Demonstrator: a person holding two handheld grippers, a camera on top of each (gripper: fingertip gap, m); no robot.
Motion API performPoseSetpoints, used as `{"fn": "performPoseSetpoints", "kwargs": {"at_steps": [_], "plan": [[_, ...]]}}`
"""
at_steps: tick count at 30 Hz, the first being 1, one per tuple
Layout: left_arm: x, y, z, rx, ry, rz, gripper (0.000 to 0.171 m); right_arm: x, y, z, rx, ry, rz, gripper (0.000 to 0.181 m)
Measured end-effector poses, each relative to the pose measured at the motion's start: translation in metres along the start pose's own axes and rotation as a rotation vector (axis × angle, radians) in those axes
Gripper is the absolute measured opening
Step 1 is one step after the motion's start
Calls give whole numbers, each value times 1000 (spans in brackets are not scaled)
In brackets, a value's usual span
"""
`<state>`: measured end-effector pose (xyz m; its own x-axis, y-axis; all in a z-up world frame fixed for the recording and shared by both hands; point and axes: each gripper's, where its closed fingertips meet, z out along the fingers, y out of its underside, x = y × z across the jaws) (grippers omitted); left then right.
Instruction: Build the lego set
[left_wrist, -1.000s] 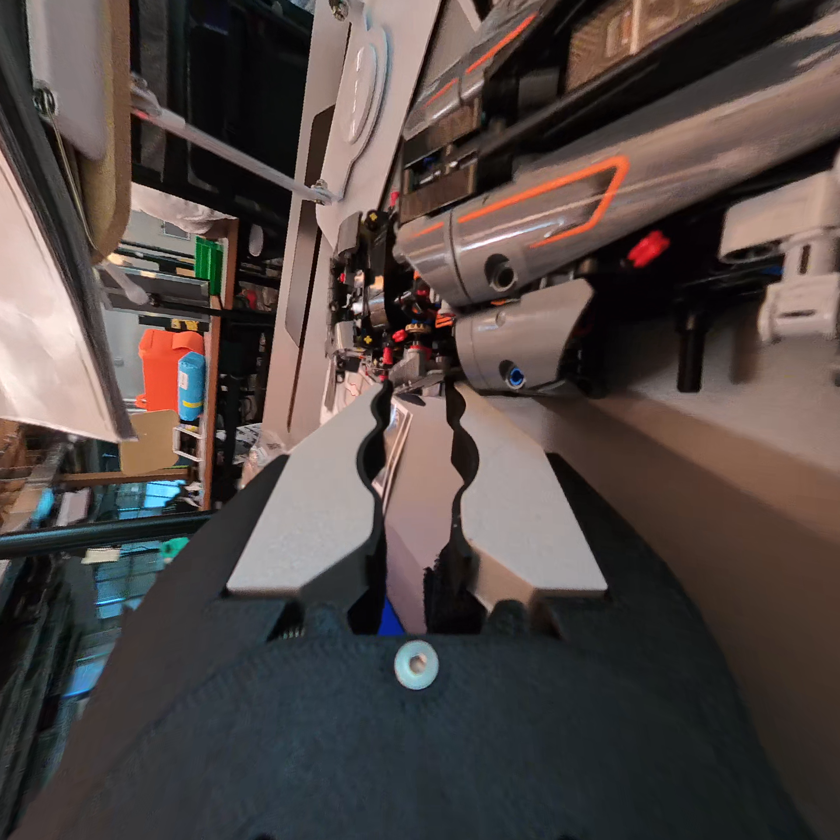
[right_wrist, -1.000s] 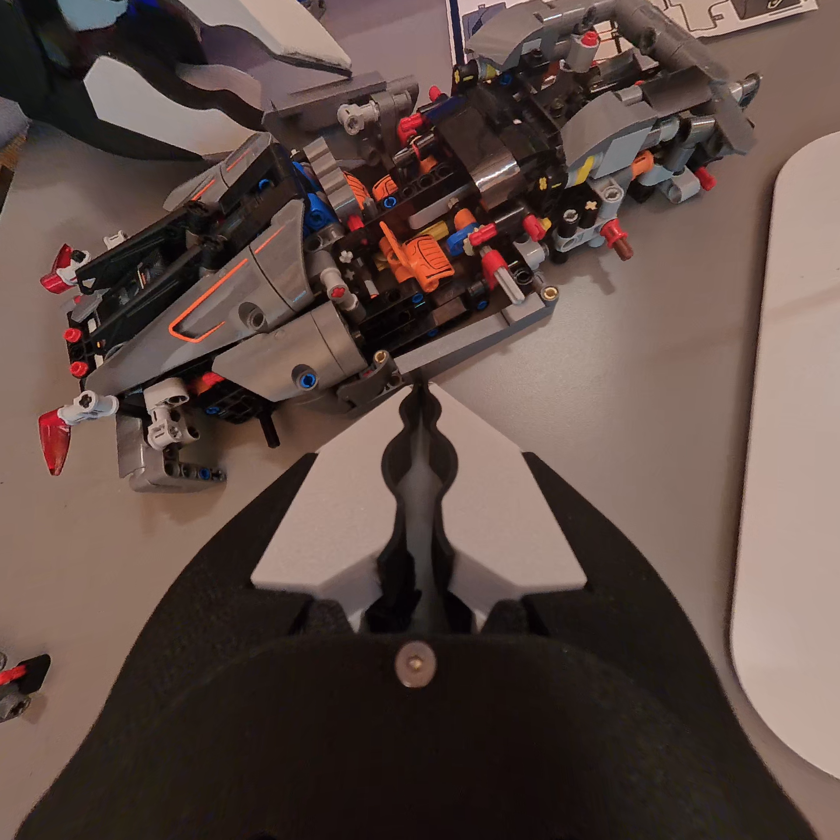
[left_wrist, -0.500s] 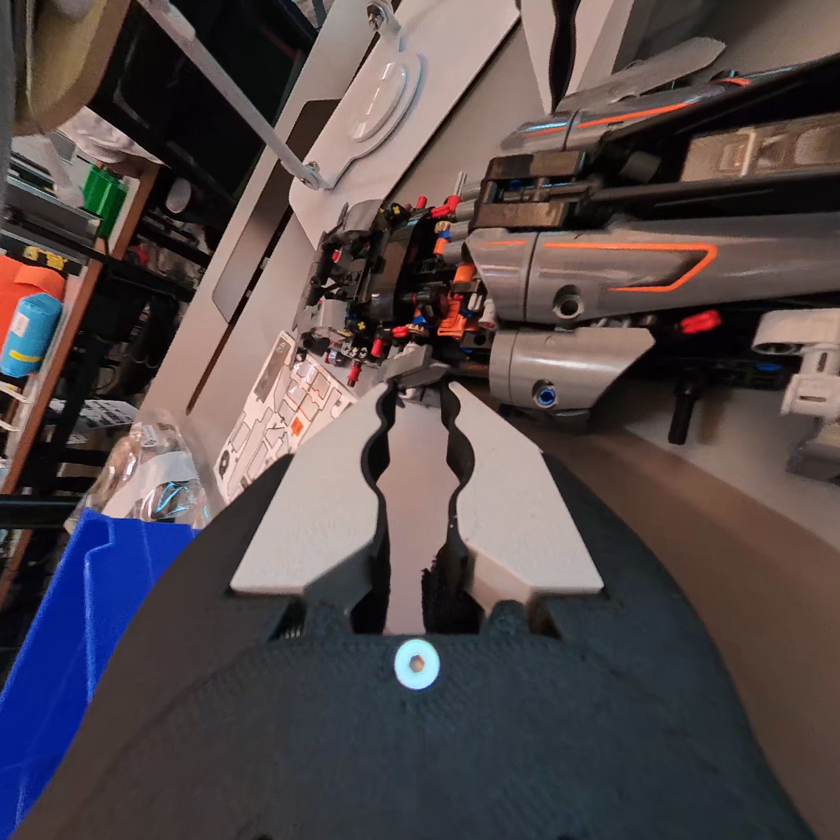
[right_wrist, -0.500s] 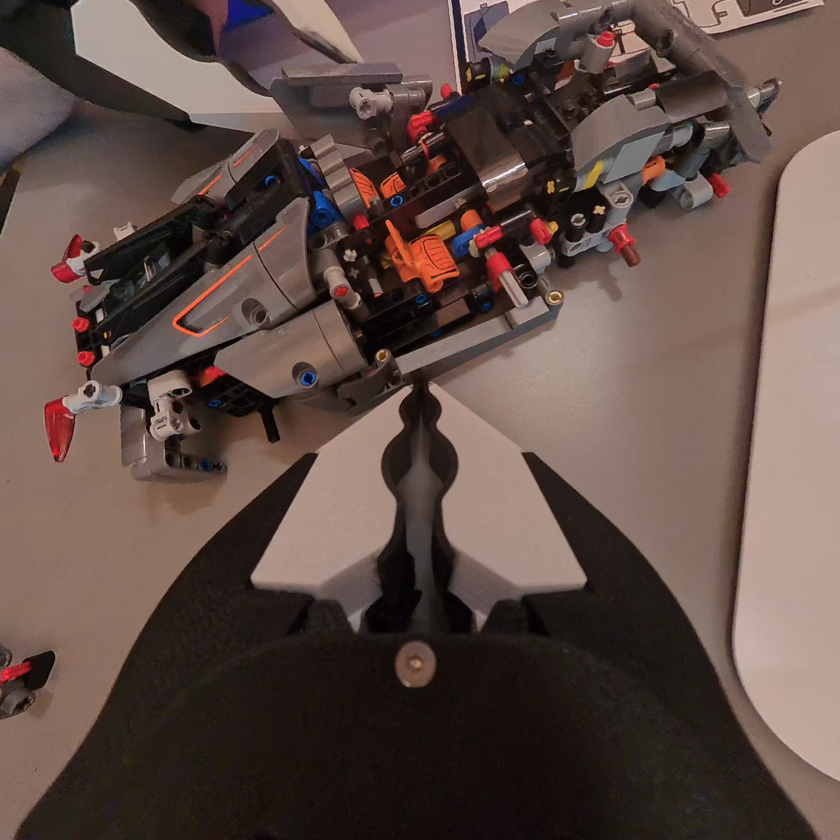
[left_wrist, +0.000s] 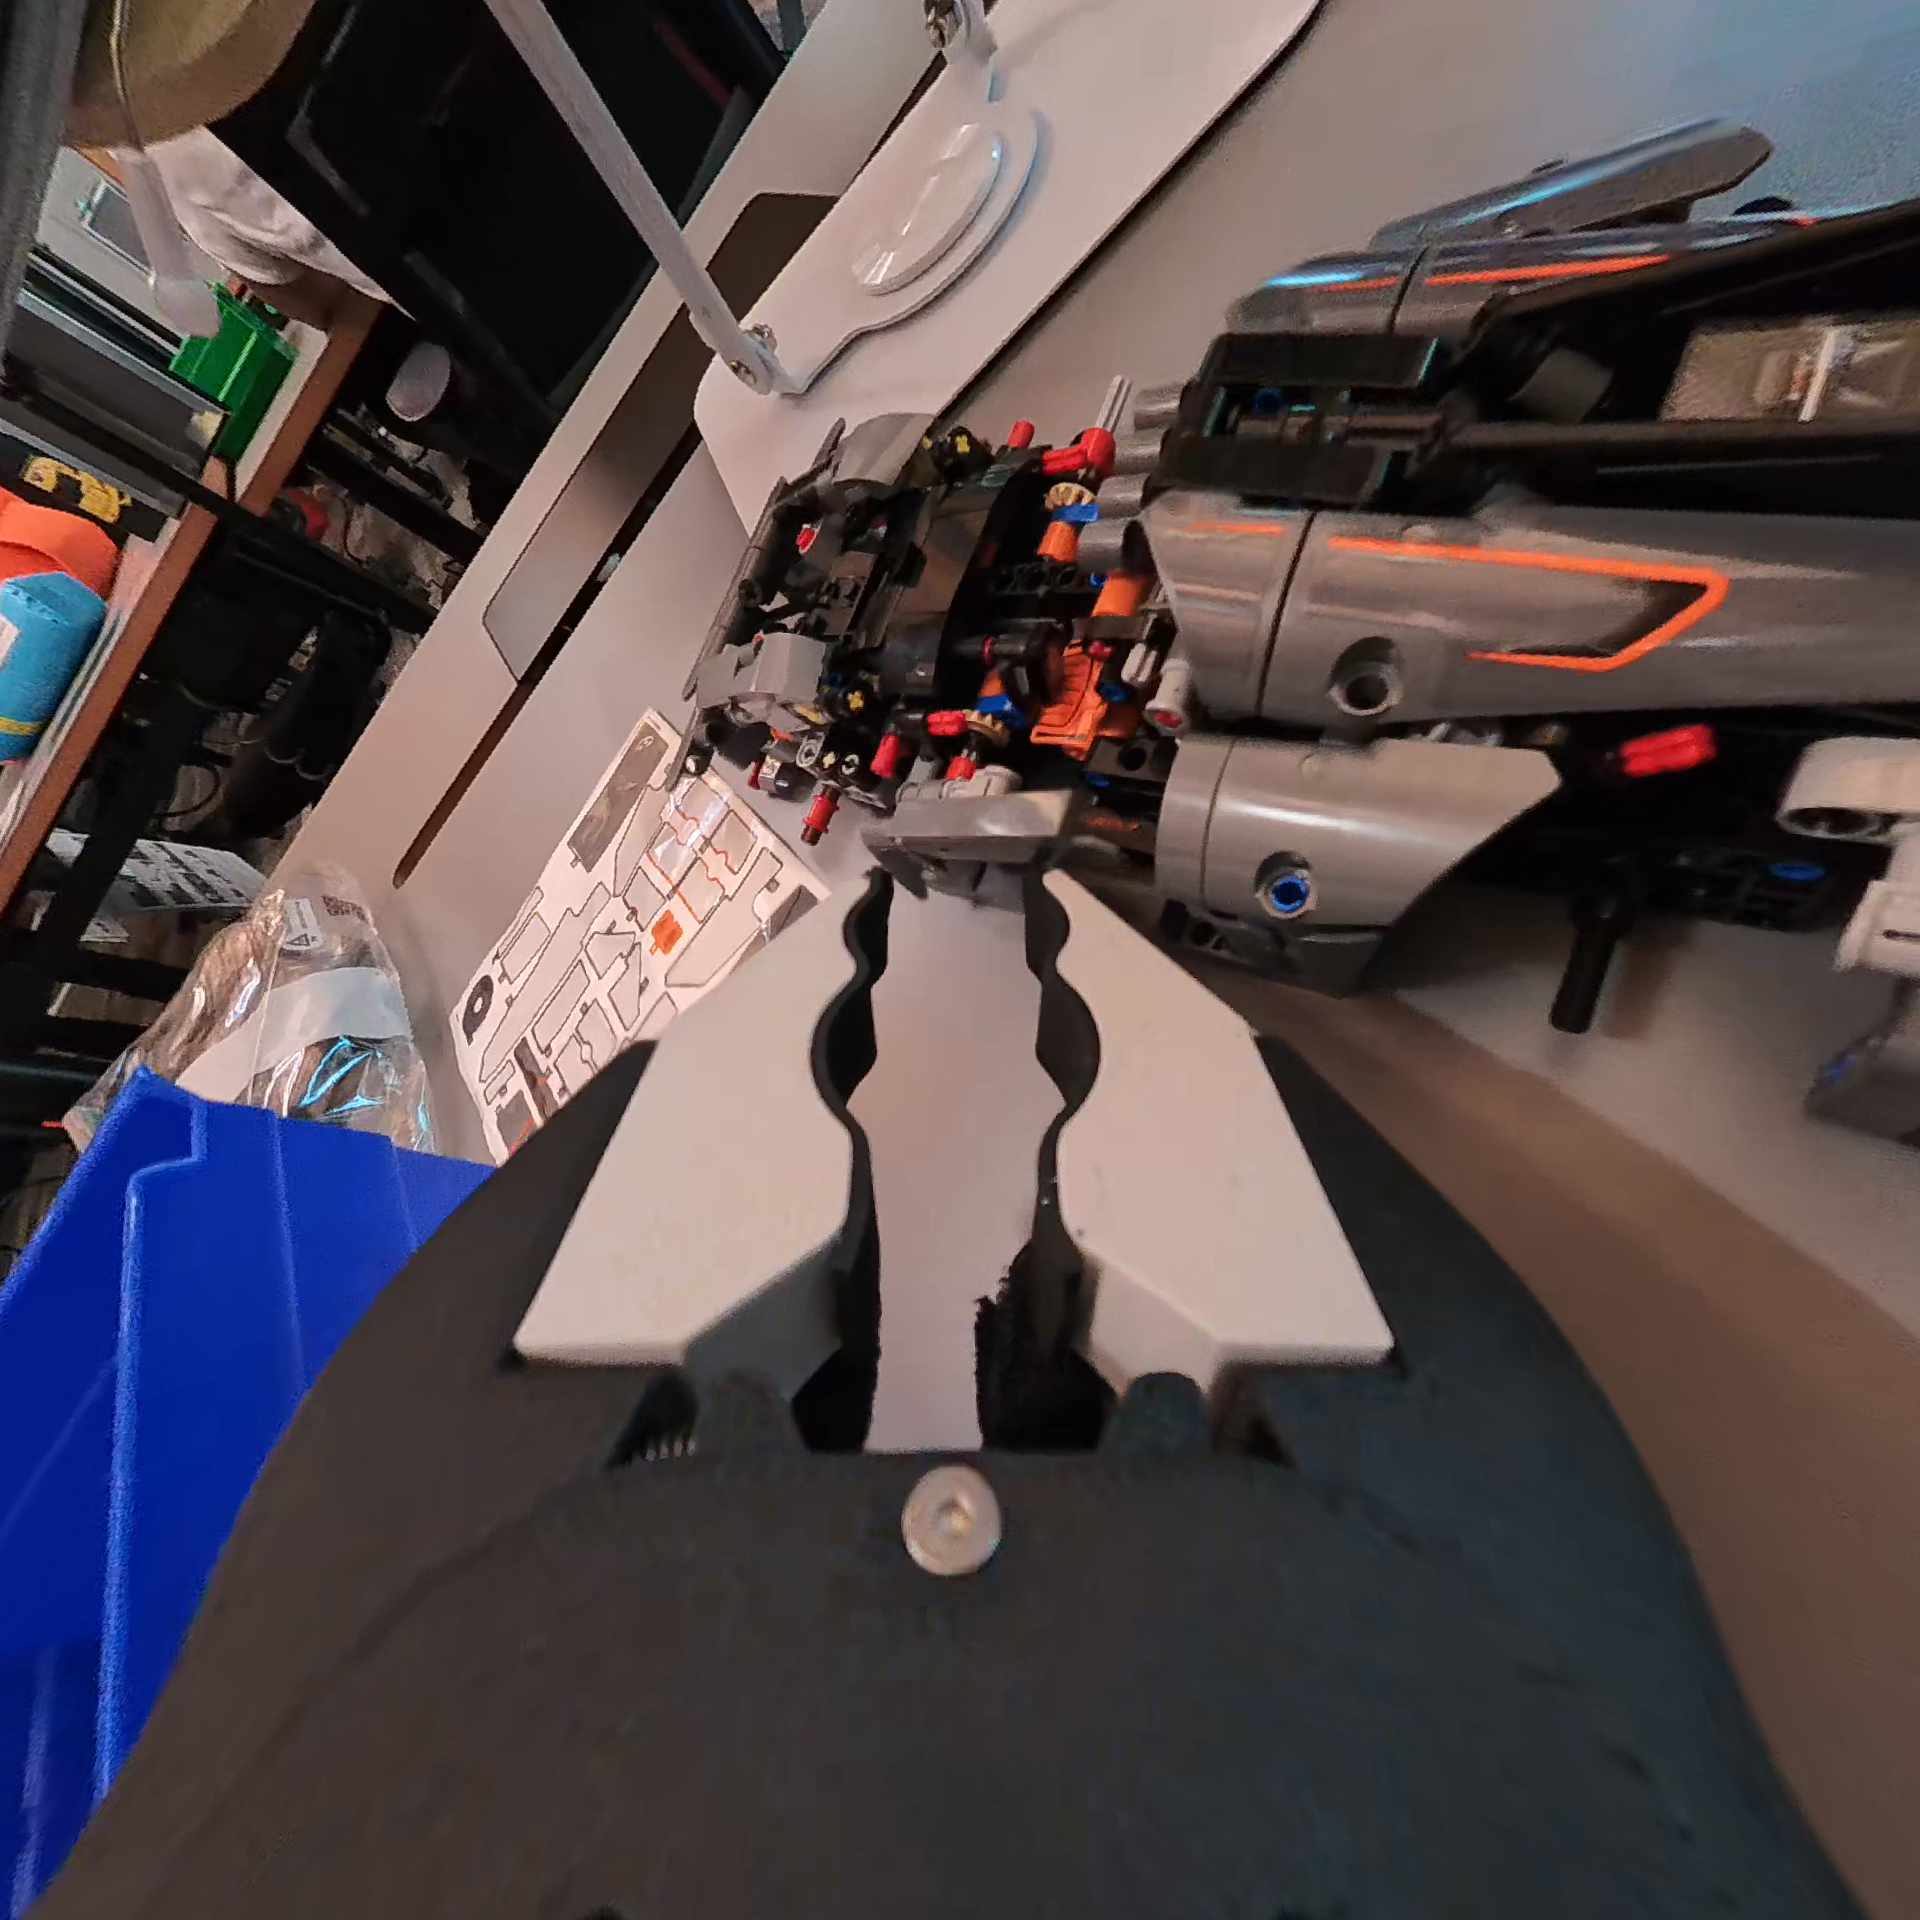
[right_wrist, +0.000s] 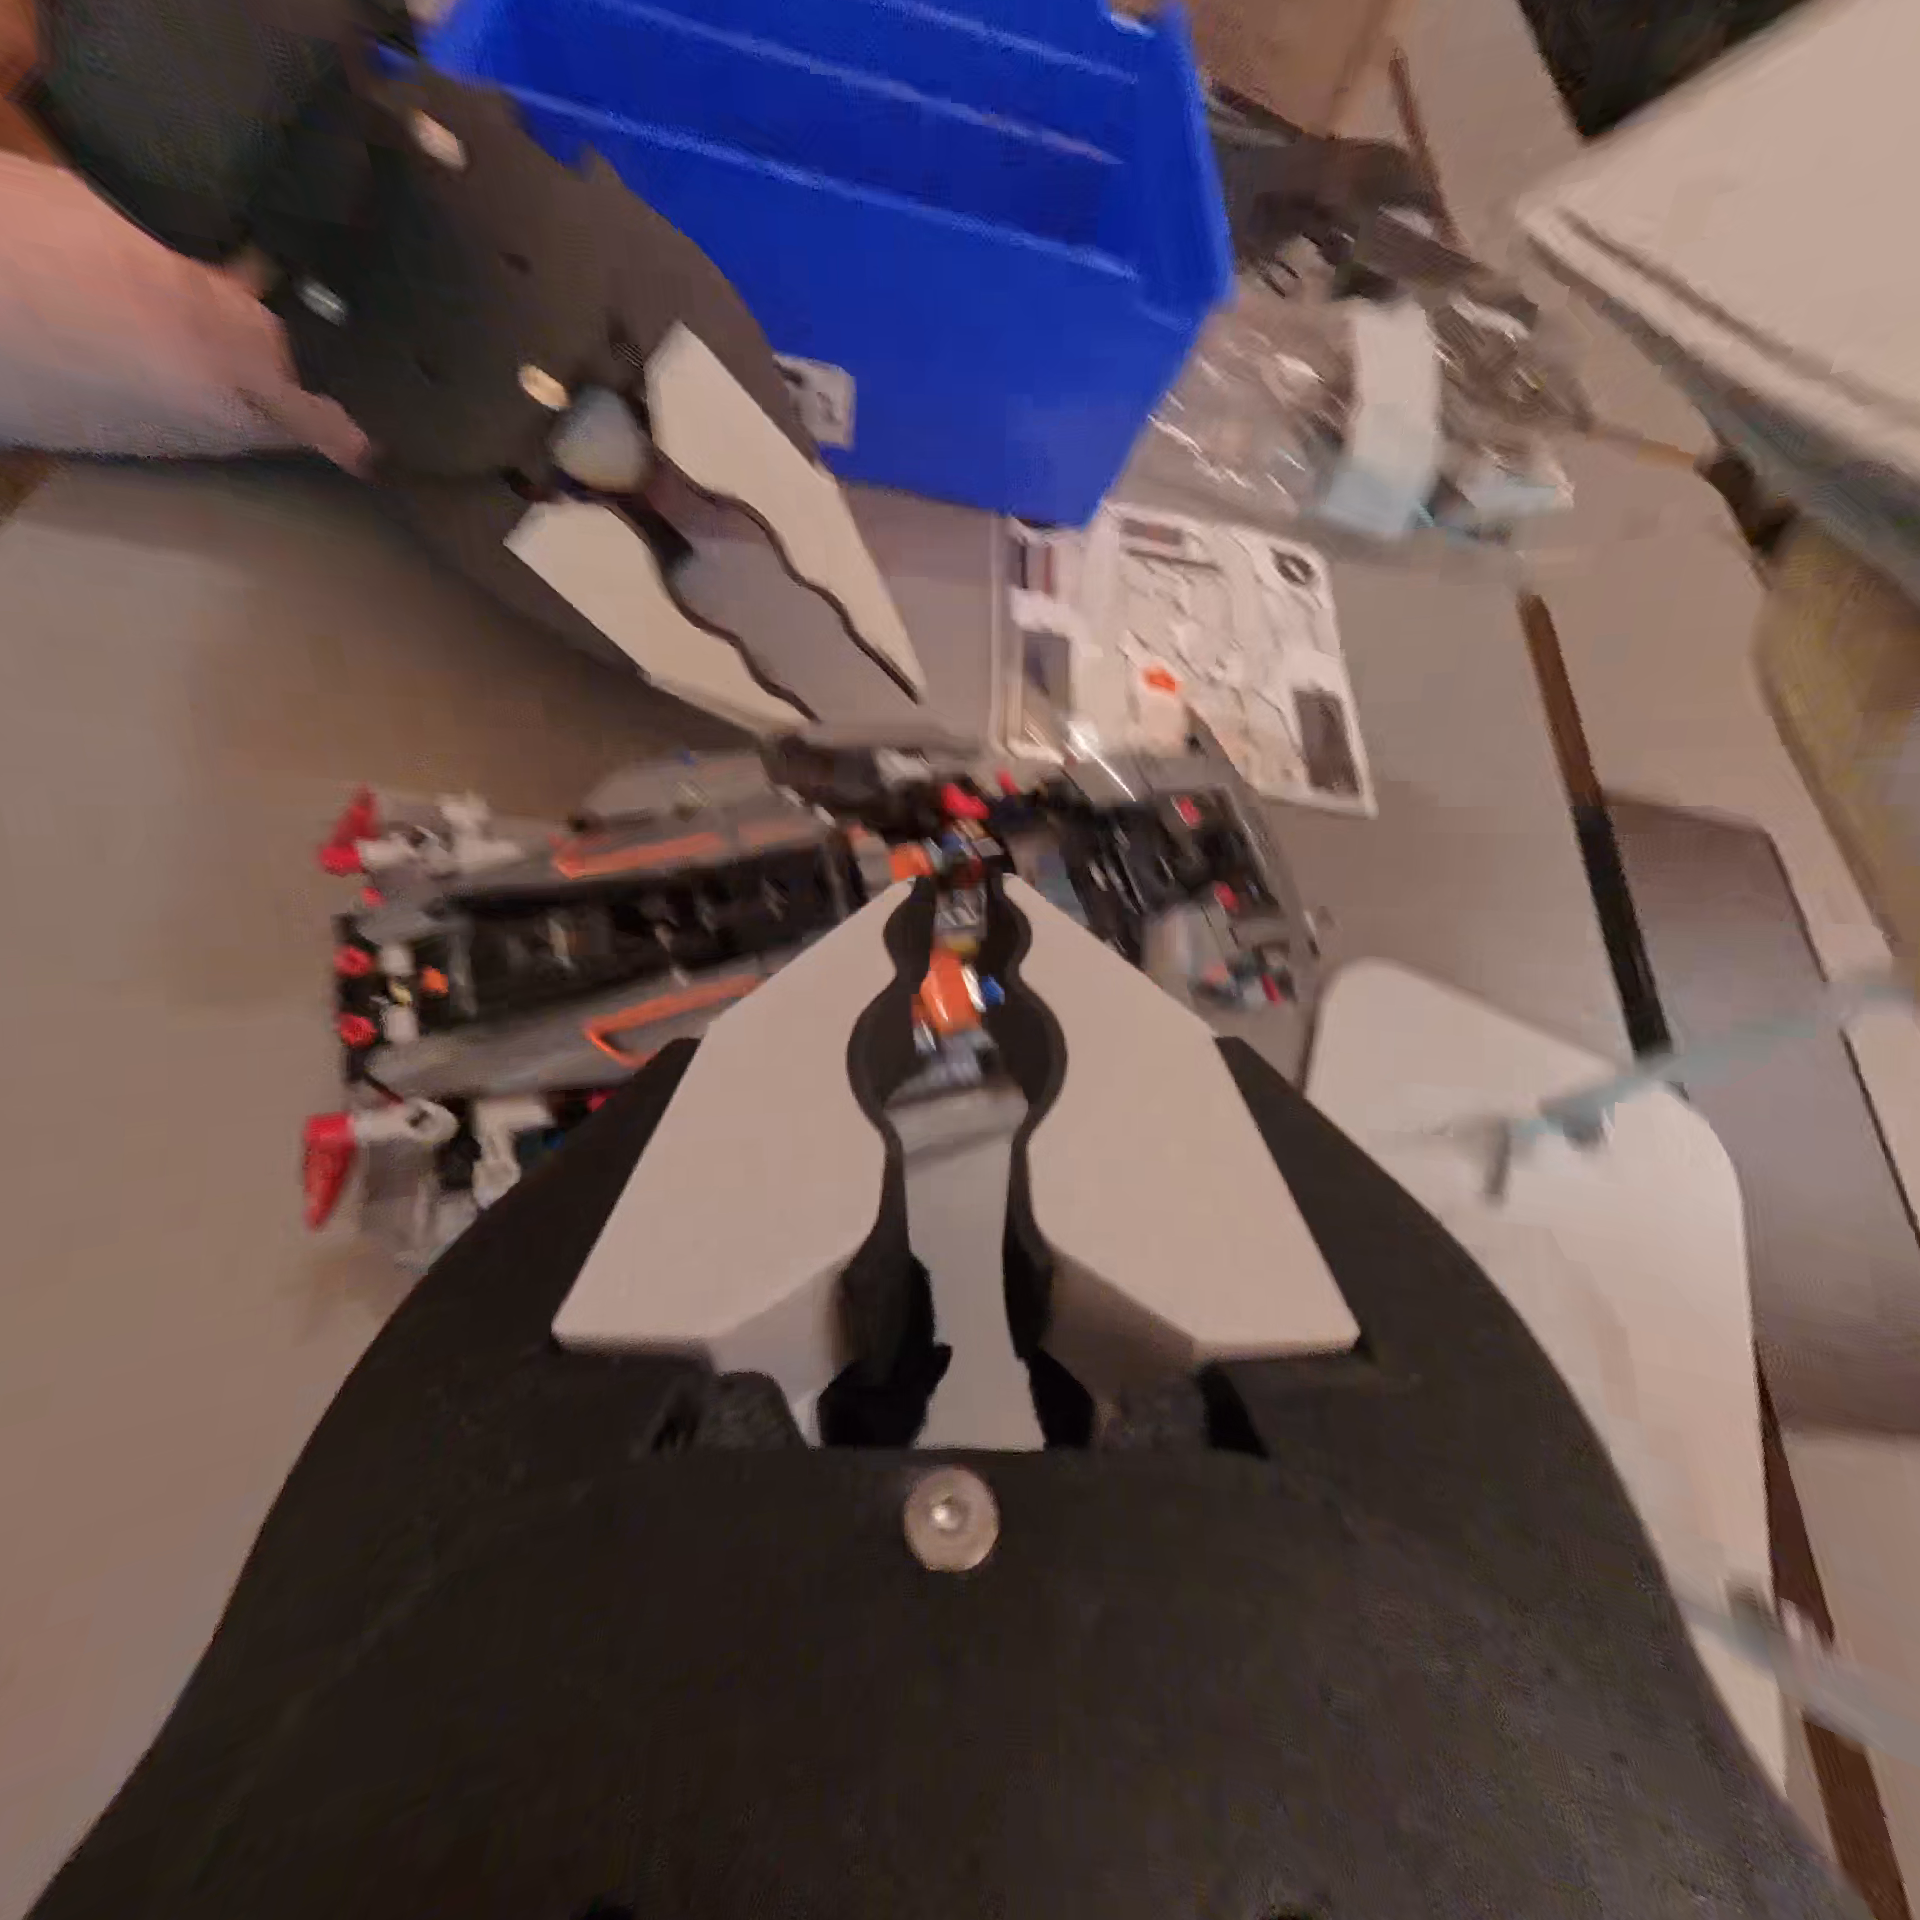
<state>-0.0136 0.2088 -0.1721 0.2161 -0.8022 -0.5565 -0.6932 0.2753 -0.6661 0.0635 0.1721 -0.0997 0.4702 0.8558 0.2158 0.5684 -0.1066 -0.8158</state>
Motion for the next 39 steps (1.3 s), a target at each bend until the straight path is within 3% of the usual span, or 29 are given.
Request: {"fn": "performPoseSetpoints", "kwargs": {"at_steps": [3,7,12,15,23,29,36,39], "plan": [[2,-1,1,-5,1,9,23,-24,-16,25,-55,-143,-84,14],[2,-1,1,9,4,-2,23,-35,-15,58,-136,-192,-210,17],[2,-1,1,28,29,-35,24,-38,-3,80,-262,-142,-364,19],[2,-1,2,33,39,-43,24,-37,-6,86,-260,-91,-415,10],[3,-1,1,37,51,-57,23,-44,-1,89,-337,-103,-517,14],[2,0,1,35,59,-74,23,-38,-3,93,-345,-62,-534,5],[7,10,-7,-28,65,-83,26,-31,-10,92,-304,-98,-416,3],[16,3,-18,12,131,-139,32,-27,-13,91,-292,-124,-352,2]]}}
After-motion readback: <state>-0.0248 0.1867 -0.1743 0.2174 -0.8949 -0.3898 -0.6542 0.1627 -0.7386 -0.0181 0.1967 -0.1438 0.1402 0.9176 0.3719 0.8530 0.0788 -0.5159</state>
